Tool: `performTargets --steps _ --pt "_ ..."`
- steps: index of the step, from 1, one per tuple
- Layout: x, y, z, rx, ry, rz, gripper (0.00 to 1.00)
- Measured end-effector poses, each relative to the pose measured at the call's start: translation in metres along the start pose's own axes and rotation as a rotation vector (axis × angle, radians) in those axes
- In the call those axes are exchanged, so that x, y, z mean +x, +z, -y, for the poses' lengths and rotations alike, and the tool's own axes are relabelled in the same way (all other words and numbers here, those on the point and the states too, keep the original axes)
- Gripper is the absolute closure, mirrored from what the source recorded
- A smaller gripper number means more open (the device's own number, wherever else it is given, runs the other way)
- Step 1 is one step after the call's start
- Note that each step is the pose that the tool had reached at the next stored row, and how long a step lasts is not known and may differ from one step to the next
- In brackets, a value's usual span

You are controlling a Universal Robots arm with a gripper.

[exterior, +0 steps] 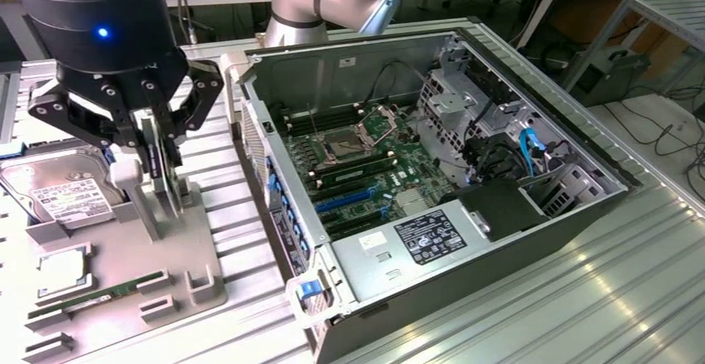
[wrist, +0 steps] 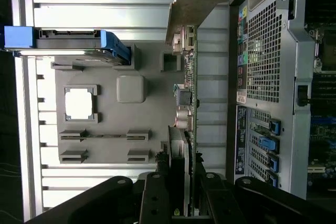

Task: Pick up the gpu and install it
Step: 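Pick up the gpu and move the gpu toward the slot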

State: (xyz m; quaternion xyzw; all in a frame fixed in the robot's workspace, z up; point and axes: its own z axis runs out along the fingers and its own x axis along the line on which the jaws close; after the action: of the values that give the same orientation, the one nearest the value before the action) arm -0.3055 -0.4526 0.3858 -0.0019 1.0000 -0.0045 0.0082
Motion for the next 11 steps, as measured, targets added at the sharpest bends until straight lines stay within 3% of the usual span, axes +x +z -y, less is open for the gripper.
performTargets --steps 11 --pt "0.000 -0.0152 0.0001 0.0000 0.000 0.0000 0.73"
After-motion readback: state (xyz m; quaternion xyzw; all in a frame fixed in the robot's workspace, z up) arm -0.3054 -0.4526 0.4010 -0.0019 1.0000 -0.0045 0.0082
